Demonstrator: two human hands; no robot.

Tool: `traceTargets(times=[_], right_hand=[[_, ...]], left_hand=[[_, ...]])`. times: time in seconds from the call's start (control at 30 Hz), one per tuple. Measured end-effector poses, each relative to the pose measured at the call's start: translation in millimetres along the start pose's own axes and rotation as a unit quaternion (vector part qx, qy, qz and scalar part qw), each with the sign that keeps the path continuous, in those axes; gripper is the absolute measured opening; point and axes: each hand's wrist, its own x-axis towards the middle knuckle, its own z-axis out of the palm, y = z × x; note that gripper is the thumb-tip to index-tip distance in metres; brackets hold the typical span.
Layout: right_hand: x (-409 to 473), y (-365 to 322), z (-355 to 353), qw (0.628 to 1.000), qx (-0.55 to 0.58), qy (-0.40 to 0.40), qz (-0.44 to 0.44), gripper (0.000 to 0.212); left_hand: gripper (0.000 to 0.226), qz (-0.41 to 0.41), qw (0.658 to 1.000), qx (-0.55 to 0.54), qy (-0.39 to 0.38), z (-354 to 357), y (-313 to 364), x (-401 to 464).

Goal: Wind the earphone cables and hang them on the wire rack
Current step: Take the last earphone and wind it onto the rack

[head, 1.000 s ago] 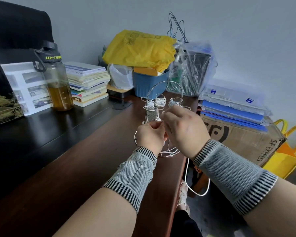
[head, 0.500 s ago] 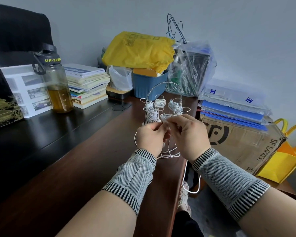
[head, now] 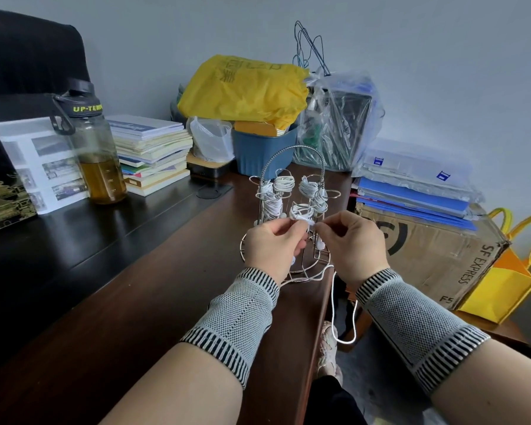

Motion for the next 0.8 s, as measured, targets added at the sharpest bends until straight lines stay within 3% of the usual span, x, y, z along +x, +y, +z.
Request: traceTargets(times=[0.27,0.4,0.5,0.57,0.8], right_hand=[[-3,10,-4,0.995,0.061,-0.073,0.034,0.011],[-4,31,-35,0.979,0.082,-0.150,0.106,0.010],[4,43,-58,0.976,0.047,-0.156,0.147,0.015],[12,38,-65,0.979,-0.008,-0.156,0.128,0.018],[46,-49,-55,0.978,-0.132,-0.140,-0.080,0.019]], left_hand=[[0.019,0.039,0.999,0.026,0.022,3,-2,3],[0.020,0.037,0.999,0.023,0.020,2,-3,4],[0.019,0.037,0.999,0.022,0.020,2,-4,4],[0.019,0.034,0.999,0.025,0.018,3,-3,3],[0.021,0.023,0.999,0.020,0.012,2,-1,3]])
